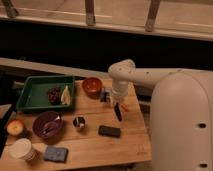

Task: Wipe red bowl with brush

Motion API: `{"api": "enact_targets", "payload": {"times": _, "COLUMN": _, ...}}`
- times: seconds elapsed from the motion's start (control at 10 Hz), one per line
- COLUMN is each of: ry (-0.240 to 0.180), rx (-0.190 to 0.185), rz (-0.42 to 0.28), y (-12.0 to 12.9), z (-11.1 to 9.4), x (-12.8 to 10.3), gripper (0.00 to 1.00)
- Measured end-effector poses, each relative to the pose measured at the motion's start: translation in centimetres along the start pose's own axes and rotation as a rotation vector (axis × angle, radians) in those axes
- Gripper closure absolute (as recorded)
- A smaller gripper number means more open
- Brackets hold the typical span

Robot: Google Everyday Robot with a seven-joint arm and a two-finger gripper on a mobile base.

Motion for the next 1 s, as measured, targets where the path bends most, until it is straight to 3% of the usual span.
{"api": "enact_targets", "payload": {"times": 0.4, "ry": -0.059, "rx": 0.074, "rz": 0.024, "y": -1.1, "z": -2.6, "x": -4.7, "gripper": 1.0}}
{"api": "enact_targets", "payload": {"times": 0.8, "ry": -0.122, "rx": 0.088, "rz": -0.027, "y": 1.4, "z": -4.5, "x": -8.3, "gripper": 1.0}}
{"api": "enact_targets", "payload": {"times": 1.0, "ry": -0.141, "rx": 0.064, "rz": -0.092, "y": 3.7, "z": -4.6, "x": -10.2, "gripper": 1.0}}
